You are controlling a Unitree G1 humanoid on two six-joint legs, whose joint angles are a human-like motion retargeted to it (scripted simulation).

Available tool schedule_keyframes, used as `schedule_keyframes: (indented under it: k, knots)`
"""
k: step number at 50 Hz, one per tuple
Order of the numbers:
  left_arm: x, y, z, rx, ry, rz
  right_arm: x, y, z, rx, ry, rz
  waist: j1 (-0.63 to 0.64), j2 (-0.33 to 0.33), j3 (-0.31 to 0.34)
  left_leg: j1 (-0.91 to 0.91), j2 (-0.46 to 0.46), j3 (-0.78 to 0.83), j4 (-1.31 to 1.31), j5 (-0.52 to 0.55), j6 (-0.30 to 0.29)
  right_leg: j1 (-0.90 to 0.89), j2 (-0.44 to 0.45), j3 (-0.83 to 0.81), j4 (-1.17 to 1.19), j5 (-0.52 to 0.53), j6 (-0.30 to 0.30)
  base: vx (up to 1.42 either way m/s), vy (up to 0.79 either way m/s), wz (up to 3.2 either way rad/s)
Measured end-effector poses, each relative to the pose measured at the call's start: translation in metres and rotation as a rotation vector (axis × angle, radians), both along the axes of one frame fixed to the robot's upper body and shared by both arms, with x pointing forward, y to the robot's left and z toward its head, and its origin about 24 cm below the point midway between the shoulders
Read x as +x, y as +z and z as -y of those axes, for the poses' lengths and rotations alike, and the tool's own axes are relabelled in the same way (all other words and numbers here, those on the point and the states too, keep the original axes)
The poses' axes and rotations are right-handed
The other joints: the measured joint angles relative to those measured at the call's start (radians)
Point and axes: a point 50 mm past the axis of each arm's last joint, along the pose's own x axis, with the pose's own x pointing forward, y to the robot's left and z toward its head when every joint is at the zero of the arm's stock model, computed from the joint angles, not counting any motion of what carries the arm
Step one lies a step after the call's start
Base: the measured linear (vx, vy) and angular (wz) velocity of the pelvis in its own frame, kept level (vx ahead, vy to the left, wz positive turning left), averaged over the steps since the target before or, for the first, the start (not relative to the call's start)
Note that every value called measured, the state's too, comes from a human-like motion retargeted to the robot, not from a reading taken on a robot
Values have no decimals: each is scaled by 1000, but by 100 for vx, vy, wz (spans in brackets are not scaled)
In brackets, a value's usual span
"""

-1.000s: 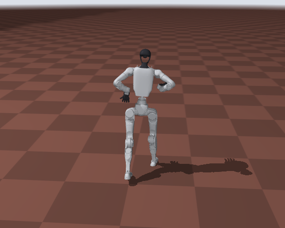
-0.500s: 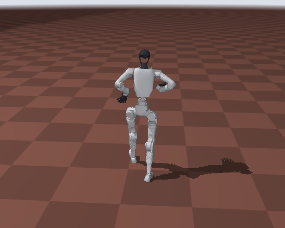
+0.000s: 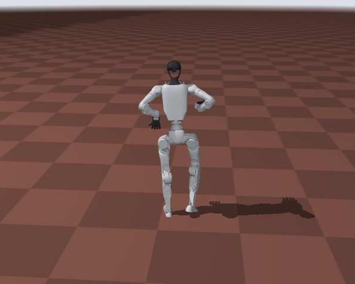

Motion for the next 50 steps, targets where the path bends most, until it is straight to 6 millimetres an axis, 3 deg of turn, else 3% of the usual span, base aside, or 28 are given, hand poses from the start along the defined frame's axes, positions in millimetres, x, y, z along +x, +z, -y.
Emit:
schedule_keyframes:
  k: [3,7,9,14,19,22,25,30,33,37,42,45,50]
  knots:
    - [0,0,3,-12,3,-6,0,1,2,-20,-13,-4,-53,-29,27,36,-50,-32,16,-35,4,1,-15,-31,-321,23,24,54,-1,82]
    - [1,0,4,-17,20,-19,3,1,2,-60,-17,-16,-116,-80,88,136,-112,-79,28,-92,5,57,-27,-47,-776,140,123,61,-8,75]
    - [1,0,3,-9,29,-18,3,1,0,-64,-10,-15,-120,-87,102,186,-104,-78,24,-112,-2,30,-12,-65,-823,128,169,63,-20,5]
    - [3,-1,2,-1,22,-15,6,2,-5,-58,9,-3,-127,-80,74,259,-93,-94,35,-108,-3,23,31,-33,-823,127,176,68,-15,1]
    - [4,-3,3,-2,19,-30,7,3,-7,-52,15,9,-128,-101,41,288,-133,-126,181,34,37,155,-14,14,-823,111,151,79,-11,8]
    - [2,-4,3,-1,28,-51,5,3,-8,-23,1,-4,-102,-134,27,193,-154,-97,445,172,78,241,-53,35,-821,51,126,75,-19,-23]
    - [2,-4,0,3,31,-62,4,2,-9,1,-2,-21,-69,-158,3,-16,-145,-43,794,230,131,274,-80,56,-803,3,120,66,-16,-23]
    - [3,-1,-3,8,46,-42,5,0,-12,17,27,-36,19,-189,-6,-287,-142,21,1012,116,215,292,-101,110,-768,-48,165,58,-10,-54]
    - [2,1,-5,13,56,-28,4,-3,-15,18,38,-36,70,-196,-3,-383,-160,15,897,60,209,302,-90,147,-751,-76,176,54,-8,-71]
    - [3,1,-8,23,53,-21,5,-4,-16,-14,48,-29,128,-168,5,-405,-146,46,492,86,173,332,-53,189,-735,-117,175,57,4,-78]
    - [8,4,-11,37,59,4,6,-3,-16,-10,39,-2,183,-80,58,-314,-63,183,-37,195,28,466,44,234,-735,-172,144,66,11,-85]
    - [10,5,-12,39,53,28,6,-3,-15,28,31,4,183,-68,69,-308,-49,208,-107,203,-36,539,57,248,-733,-189,129,70,13,-36]
    - [10,6,-9,27,54,42,5,-5,-12,57,12,14,154,-74,39,-237,-51,158,-107,252,-11,587,73,256,-647,-118,94,74,16,7]
